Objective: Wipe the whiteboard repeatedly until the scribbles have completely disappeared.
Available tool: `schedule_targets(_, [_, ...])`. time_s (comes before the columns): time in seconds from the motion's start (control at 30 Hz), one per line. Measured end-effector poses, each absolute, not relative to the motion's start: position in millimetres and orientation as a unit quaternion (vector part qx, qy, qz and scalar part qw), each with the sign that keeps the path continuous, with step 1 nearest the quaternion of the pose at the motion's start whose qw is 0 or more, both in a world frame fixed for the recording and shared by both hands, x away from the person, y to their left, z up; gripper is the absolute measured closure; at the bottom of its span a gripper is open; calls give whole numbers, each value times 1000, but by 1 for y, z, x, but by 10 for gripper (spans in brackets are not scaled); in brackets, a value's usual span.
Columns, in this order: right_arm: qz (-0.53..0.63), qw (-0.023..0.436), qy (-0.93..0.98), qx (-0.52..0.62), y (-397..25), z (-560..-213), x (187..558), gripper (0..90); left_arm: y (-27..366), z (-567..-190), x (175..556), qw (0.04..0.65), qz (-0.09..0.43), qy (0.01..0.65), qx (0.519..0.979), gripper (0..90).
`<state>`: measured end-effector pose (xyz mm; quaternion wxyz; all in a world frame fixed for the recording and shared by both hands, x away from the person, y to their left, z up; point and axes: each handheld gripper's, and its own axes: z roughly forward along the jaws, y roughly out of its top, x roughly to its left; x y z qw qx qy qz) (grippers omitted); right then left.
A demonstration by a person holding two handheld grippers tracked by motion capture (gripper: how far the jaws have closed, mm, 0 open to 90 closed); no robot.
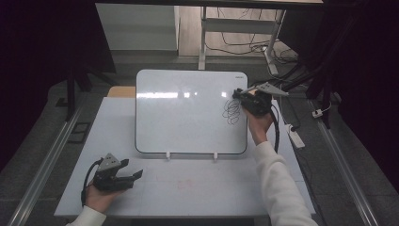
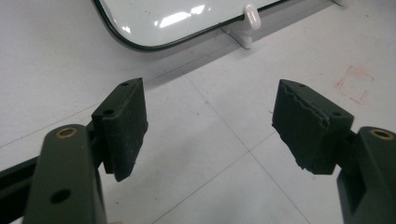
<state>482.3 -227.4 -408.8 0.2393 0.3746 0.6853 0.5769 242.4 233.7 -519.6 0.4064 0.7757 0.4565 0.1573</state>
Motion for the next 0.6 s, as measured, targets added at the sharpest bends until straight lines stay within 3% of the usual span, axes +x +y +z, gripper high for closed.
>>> schedule_targets(0.2, [566, 200, 730, 327, -204, -421, 474, 779, 234, -520, 244, 407, 156, 457, 775, 268])
schedule_targets(0.33, [566, 235, 709, 350, -214, -413, 477, 779, 234, -520, 243, 407, 156, 455, 776, 268])
schedule_targets(0.43, [587, 220, 675, 388, -227, -410, 483, 779, 233, -519, 242, 408, 156, 454, 776, 268])
schedule_targets(0.6, [552, 209, 742, 318, -201, -421, 470, 778, 234, -520, 244, 408, 155, 457, 775, 268])
